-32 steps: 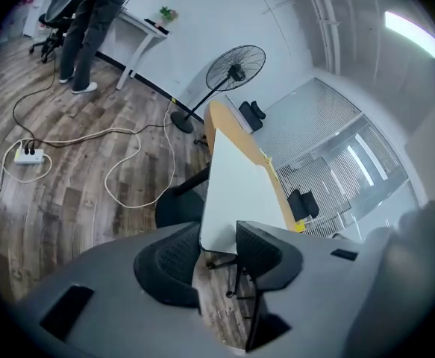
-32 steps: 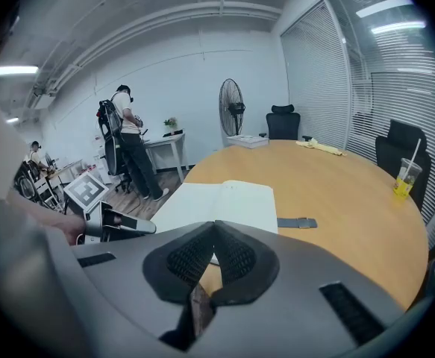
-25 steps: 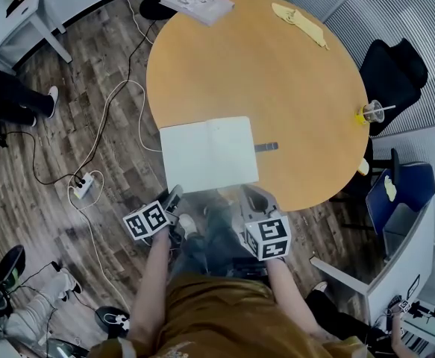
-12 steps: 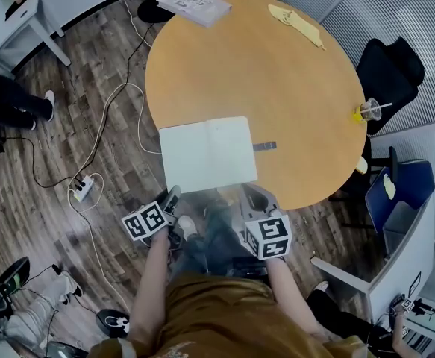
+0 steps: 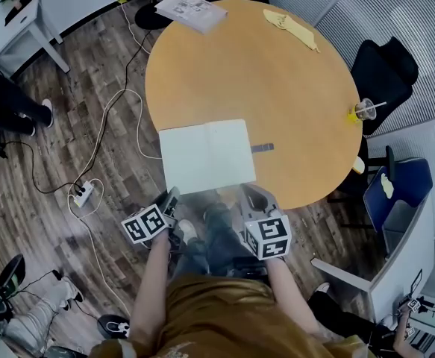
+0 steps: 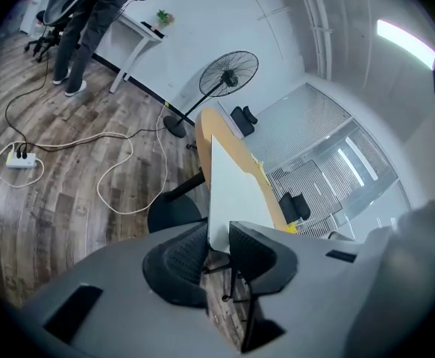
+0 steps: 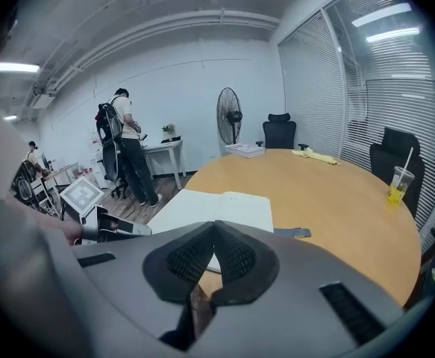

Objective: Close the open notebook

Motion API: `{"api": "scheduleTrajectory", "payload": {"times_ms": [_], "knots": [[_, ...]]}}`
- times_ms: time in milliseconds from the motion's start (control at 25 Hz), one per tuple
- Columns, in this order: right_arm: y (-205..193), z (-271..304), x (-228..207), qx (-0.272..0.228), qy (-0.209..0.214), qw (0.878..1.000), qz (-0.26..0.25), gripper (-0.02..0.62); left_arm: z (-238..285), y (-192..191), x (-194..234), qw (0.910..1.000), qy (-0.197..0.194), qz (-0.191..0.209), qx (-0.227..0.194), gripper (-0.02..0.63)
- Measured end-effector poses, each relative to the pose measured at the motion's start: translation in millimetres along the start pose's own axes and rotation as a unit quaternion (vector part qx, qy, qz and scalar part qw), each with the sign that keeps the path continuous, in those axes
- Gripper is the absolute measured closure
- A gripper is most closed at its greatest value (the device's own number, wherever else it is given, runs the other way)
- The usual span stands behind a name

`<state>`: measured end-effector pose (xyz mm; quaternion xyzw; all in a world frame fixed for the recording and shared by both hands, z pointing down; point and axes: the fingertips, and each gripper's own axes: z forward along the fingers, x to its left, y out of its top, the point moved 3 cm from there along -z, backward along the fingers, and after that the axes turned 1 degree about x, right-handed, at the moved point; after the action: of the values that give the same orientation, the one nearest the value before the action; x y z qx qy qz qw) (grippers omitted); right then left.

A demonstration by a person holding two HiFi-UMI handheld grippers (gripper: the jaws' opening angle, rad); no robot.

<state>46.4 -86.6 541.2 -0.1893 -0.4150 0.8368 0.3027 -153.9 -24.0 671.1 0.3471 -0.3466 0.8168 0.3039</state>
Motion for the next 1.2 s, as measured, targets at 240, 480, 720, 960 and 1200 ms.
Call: {"api": "scheduleTrajectory", "payload": {"times_ms": [240,480,720,960,1200], "knots": [[5.8,-8.4,0.8,-0.009,-0.010,1.000,-0.003,0.583,-8.0,12.7,-6.7,0.9994,-0.003,0.031,-0.016,0.514],[11.2,-18.4,1.2,-0.023,-0.021,1.000,0.000,0.583,-13.8,22.0,-11.0,0.9987,-0.006,0.045,-0.022,0.526],[10.2,-28.7,-4.2,-0.033,-0.032,0.999,0.005,0.583,-17.4,32.8,-25.2,0.9969,-0.013,0.072,-0.027,0.538],[21.5,-35.0,-8.3,-0.053,-0.040,0.998,0.007,0.583,-21.9,43.9,-41.1,0.9944,-0.024,0.098,-0.032,0.551],[29.7,-37.9,-11.9,-0.071,-0.043,0.997,0.009,0.583,-22.4,54.6,-48.1,0.9926,-0.020,0.114,-0.037,0.558]]}}
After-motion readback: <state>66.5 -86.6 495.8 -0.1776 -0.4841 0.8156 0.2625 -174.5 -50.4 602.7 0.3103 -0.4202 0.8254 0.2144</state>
